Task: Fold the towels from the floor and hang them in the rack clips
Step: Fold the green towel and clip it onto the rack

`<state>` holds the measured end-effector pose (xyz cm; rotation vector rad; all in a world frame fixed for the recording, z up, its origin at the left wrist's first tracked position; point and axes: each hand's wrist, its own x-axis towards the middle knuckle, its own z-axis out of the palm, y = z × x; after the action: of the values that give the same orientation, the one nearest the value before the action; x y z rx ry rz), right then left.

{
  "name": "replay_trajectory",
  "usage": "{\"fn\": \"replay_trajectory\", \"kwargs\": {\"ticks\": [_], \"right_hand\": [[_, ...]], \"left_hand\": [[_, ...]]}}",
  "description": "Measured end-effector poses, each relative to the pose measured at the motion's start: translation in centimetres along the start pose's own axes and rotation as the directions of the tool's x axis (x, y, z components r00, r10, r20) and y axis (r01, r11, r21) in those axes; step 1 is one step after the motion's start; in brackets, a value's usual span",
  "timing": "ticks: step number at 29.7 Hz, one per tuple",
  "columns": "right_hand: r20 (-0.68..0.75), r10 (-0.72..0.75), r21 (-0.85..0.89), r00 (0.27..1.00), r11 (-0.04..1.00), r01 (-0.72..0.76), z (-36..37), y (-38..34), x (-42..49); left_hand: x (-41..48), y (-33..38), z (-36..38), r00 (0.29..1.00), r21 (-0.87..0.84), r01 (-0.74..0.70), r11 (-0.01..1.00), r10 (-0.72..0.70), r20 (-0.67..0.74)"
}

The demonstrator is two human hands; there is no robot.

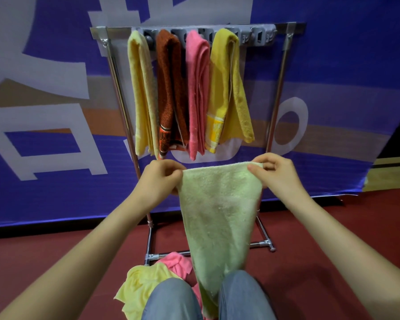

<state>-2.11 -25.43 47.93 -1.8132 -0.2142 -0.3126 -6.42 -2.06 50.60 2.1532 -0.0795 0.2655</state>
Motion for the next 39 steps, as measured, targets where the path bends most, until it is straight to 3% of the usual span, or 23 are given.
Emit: {"fn": "replay_trajectory", "kwargs": {"ticks": [10,14,18,22,28,33,36,39], "right_hand": [[-0.016,0.071,0.092,0.997,0.993,-0.069,3.3,-0.8,-2.5],[0.094,0.068,0.179,0.993,0.98,-0.084,6.5,-0.7,-4.5],[0.132,0.078,0.237,0.988,0.966,-0.107,7.4,-0.4,-5.7],[0.279,0.129,0.286,0.952,0.935,-0.21,7.4,-0.4,-6.3],[0.387,0.095,0.277,0.917,0.937,-0.214,7.1,-0.5,-6.4],[0.35,0.005,0.245,0.937,0.965,-0.097,6.6,0.2,-5.9],[0.27,-0.113,0.071,0.956,0.993,0.098,5.4,0.3,-4.5],[0.306,-0.193,-0.119,0.932,0.964,0.239,4.3,0.4,-3.2]], "left_hand": [[-1.2,0.2,2.5,0.994,-0.097,0.045,0.994,-0.054,-0.091],[-2.0,0.2,4.4,0.996,-0.049,-0.033,0.998,0.029,-0.088],[-2.3,-0.5,4.5,0.999,-0.072,0.001,0.997,-0.003,-0.038],[-2.5,-1.2,3.7,1.0,-0.08,0.017,0.997,-0.015,0.023],[-2.8,-1.3,3.1,0.996,-0.011,-0.043,0.999,0.043,0.077],[-2.4,-1.4,2.1,0.97,0.096,-0.164,0.982,0.142,0.196],[-2.4,-0.8,1.4,0.949,0.141,-0.248,0.958,0.212,0.232],[-2.2,0.0,0.4,0.933,0.131,-0.314,0.94,0.28,0.228]]}}
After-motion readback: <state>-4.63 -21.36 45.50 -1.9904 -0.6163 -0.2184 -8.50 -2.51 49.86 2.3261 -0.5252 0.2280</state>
